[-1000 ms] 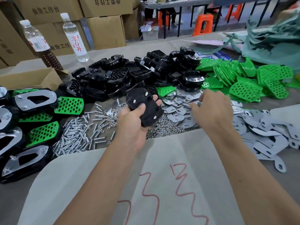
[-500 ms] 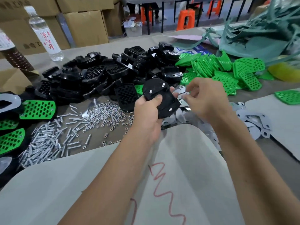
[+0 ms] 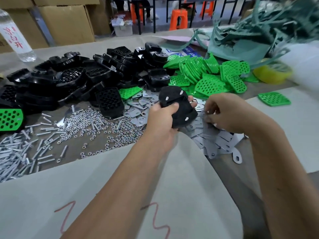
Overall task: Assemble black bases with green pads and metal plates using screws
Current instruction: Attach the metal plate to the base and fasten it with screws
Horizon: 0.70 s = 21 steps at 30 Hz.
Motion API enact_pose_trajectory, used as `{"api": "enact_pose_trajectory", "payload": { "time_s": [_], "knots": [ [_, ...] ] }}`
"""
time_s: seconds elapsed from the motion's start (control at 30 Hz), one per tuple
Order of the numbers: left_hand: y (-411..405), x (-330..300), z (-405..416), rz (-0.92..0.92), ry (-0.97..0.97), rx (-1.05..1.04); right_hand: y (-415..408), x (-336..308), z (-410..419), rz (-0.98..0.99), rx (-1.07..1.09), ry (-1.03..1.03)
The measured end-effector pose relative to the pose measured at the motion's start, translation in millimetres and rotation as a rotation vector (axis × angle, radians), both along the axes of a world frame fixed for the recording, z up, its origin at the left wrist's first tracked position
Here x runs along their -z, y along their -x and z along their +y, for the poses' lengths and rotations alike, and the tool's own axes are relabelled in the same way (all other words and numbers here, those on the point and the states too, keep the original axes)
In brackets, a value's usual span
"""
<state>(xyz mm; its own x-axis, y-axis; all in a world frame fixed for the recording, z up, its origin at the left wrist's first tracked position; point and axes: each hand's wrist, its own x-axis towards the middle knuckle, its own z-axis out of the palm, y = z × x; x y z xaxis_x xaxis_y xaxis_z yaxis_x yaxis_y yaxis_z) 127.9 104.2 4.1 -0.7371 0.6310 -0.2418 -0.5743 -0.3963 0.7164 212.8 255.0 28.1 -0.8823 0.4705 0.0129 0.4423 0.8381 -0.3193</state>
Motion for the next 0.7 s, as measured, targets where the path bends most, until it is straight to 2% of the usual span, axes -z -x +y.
{"api": "enact_pose_trajectory", "payload": {
  "time_s": [0.23, 0.57, 0.7],
  "knots": [
    [14.5, -2.4, -19.8, -0.008, -0.019, -0.062, 20.7, -9.1, -9.0, 0.533, 0.103, 0.027],
    [32.7, 4.6, -46.7, 0.066, 0.106, -0.141, 39.3, 3.8, -35.1, 0.757, 0.169, 0.542],
    [39.7, 5.3, -58.5, 0.081, 0.101, -0.173, 54.7, 3.3, -47.3, 0.904, 0.215, 0.773]
  ]
}}
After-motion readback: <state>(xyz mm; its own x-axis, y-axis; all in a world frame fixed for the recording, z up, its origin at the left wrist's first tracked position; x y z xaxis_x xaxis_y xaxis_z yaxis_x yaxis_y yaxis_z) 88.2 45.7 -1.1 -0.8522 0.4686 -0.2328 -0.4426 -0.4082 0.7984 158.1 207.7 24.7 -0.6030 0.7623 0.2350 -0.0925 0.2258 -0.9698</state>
